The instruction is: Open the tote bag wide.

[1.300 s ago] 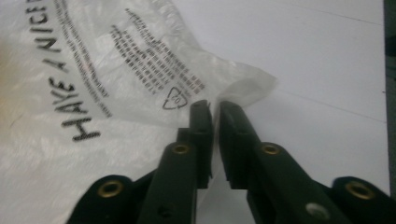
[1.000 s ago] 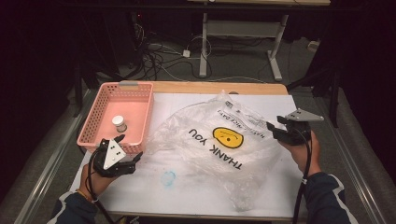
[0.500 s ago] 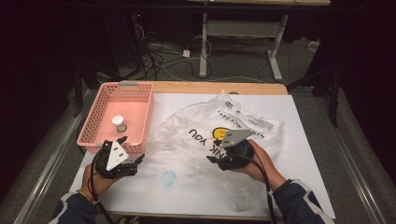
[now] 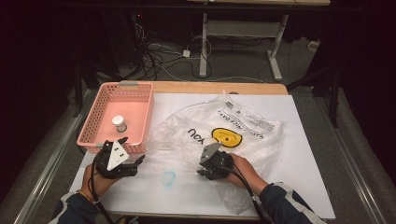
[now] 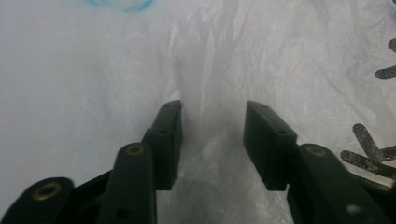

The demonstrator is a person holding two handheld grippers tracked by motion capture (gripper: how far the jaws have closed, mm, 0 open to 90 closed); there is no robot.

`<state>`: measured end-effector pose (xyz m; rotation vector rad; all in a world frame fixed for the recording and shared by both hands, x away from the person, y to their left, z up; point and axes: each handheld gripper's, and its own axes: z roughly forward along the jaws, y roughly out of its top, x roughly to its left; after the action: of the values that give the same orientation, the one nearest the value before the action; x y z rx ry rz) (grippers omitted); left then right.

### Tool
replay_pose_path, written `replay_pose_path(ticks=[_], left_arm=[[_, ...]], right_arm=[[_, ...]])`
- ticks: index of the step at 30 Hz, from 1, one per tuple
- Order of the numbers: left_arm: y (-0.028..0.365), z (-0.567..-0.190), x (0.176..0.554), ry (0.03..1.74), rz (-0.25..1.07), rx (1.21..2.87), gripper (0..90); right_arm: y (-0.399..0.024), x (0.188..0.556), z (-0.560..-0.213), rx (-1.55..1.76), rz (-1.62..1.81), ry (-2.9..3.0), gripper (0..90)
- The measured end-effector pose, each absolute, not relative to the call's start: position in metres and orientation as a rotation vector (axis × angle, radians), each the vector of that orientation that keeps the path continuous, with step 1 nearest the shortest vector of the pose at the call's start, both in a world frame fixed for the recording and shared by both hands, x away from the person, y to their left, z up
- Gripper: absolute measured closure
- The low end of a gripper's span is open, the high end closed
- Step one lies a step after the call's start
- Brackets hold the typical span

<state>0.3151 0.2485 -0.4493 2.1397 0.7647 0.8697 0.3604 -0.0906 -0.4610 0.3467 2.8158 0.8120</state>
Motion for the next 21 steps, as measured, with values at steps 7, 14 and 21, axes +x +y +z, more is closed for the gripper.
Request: replay_pose_path(ticks=[7,14,21], left_arm=[[0.248,-0.449,0.315,0.765,0.867,2.141,16.9],[0.249,-0.449,0.315,0.769,0.87,2.137,16.9],[0.252,-0.445,0.316,0.776,0.885,2.12,16.9]], right_arm=[[-0.097,0.358,-0.451,0.365,0.918,2.783,90.0],[-0.108,0.356,-0.434,0.41,0.985,2.676,90.0],[-0.131,0.354,-0.399,0.404,1.137,2.464,90.0]])
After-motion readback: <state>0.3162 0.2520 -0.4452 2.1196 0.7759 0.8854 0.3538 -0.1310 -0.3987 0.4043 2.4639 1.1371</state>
